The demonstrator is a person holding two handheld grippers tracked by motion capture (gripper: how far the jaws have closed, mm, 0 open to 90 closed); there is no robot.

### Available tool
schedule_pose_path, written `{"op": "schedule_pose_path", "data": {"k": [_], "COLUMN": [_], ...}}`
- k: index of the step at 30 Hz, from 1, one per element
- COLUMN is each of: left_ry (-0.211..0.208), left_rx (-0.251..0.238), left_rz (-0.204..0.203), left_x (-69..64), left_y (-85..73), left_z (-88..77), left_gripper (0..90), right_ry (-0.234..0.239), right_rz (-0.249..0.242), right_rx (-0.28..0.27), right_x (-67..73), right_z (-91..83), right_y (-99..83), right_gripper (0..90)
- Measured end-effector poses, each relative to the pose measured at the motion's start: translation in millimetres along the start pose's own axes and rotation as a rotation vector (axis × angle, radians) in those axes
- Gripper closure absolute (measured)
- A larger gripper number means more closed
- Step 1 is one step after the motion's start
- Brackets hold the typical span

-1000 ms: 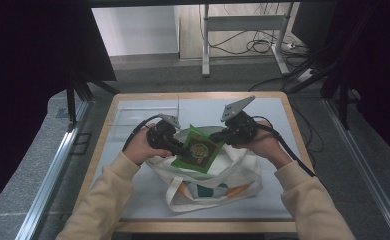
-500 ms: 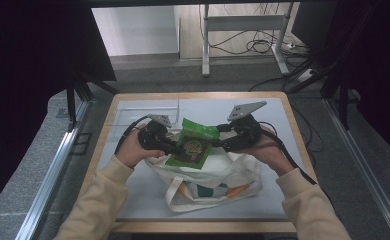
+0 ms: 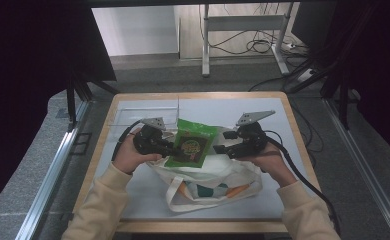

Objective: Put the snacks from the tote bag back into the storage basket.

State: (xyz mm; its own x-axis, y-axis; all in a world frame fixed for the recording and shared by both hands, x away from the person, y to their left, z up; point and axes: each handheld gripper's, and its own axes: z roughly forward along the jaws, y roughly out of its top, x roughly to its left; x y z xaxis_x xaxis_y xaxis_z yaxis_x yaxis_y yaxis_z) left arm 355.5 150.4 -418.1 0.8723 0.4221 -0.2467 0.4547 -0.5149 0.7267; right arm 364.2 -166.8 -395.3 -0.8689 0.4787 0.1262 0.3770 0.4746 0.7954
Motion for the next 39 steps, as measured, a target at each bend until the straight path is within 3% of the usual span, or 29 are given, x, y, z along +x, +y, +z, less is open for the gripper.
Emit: {"op": "schedule_pose_path", "data": {"k": [11,24,28,32,39], "left_ry": [0.004,-0.011,-0.025,-0.033,-0.039], "left_rx": [-0.025,-0.059,-0.066,-0.073,-0.068], "left_rz": [-0.003,0.004,0.008,0.023,0.023], "left_x": [-1.5,-3.5,-5.0,-10.0,-9.5], "left_y": [-1.9,-2.0,-1.5,-0.1,-0.6], "left_z": [-1.5,-2.8,-3.3,-3.3,-0.3], "left_gripper": [72.1,72.0,72.0,71.9,71.9], "right_ry": [0.017,0.095,0.113,0.133,0.171], "right_rz": [0.011,0.001,0.001,-0.034,-0.053], "right_rx": [0.026,0.024,0.026,0.058,0.023], "right_x": [4.6,15.0,16.6,19.8,19.3], "right_z": [13.1,33.1,41.4,52.7,59.4], "right_y": [-12.1,-20.4,-22.3,-22.3,-19.9], "right_gripper": [31.1,31.6,34.2,37.3,50.6]}}
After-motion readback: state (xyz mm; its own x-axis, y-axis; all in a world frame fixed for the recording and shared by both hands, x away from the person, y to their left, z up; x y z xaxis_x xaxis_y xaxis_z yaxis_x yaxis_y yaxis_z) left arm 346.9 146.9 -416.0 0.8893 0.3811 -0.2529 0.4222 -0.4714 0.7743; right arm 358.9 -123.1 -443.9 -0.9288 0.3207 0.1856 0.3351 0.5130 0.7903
